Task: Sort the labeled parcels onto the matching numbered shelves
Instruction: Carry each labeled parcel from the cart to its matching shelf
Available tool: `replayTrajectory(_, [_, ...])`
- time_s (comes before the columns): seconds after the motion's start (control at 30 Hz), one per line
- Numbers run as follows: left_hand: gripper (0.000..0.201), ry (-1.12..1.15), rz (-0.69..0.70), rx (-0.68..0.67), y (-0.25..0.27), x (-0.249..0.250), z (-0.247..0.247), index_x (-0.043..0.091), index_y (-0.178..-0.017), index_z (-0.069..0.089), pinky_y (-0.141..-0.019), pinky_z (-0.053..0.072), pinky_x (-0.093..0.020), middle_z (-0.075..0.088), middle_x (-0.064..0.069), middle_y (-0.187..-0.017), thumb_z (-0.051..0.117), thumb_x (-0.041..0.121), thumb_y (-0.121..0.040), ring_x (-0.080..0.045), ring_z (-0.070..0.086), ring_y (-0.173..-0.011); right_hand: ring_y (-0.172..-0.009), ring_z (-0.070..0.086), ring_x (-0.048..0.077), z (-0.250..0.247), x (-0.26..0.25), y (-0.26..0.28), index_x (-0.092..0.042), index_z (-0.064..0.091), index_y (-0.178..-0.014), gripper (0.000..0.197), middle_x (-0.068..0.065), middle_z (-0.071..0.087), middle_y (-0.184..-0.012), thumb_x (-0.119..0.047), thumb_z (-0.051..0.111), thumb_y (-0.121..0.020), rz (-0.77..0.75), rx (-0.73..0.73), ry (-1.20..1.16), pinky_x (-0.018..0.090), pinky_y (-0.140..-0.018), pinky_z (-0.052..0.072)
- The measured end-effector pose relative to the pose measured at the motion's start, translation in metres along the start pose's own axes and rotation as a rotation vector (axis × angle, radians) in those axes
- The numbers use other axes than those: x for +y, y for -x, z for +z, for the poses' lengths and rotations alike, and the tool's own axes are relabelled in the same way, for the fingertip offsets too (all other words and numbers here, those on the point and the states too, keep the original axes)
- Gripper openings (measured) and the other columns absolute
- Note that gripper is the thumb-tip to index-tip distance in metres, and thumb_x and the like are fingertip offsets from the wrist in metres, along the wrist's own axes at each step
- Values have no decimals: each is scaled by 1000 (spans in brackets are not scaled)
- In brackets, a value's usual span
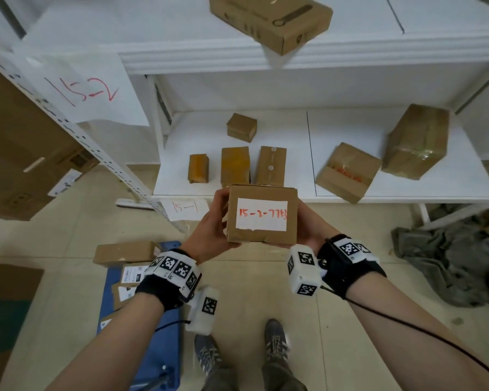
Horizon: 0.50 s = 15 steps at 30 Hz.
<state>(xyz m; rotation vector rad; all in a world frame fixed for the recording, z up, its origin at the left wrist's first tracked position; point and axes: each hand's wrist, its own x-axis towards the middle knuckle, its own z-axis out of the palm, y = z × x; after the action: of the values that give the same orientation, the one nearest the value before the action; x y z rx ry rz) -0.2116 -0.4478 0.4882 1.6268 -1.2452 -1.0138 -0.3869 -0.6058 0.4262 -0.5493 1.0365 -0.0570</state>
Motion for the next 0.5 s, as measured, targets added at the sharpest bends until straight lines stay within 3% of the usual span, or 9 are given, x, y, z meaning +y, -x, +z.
replayTrajectory(0.27, [95, -22, 59, -20, 1, 13, 5, 35, -139, 21, -93, 54, -23, 54, 5, -134, 82, 0, -74, -12, 53, -130, -126, 59, 42, -3, 1, 26, -18, 51, -143, 105, 19, 62, -138, -70, 86, -59, -53, 11, -2, 59, -107, 45])
replayTrajectory(0.43, [99, -46, 86, -65, 1, 25, -1, 46, -136, 18, -93, 56, -25, 54, 10, -132, 80, -2, -75, -11, 54, -127, -126, 59, 44, 5, 0, 44, -23, 65, -134, 87, 11, 57, -144, -72, 81, -64, -146, 73, 9, 62, -104, 47])
replayTrajectory(0.5, [95, -52, 104, -74, -1, 29, -5, 44, -134, 21, -87, 57, -26, 55, 9, -128, 80, -3, -75, -15, 56, -124, -124, 61, 44, 12, -3, 56, -22, 67, -131, 85, 11, 61, -140, -70, 82, -63, -183, 85, 3, 61, -104, 47])
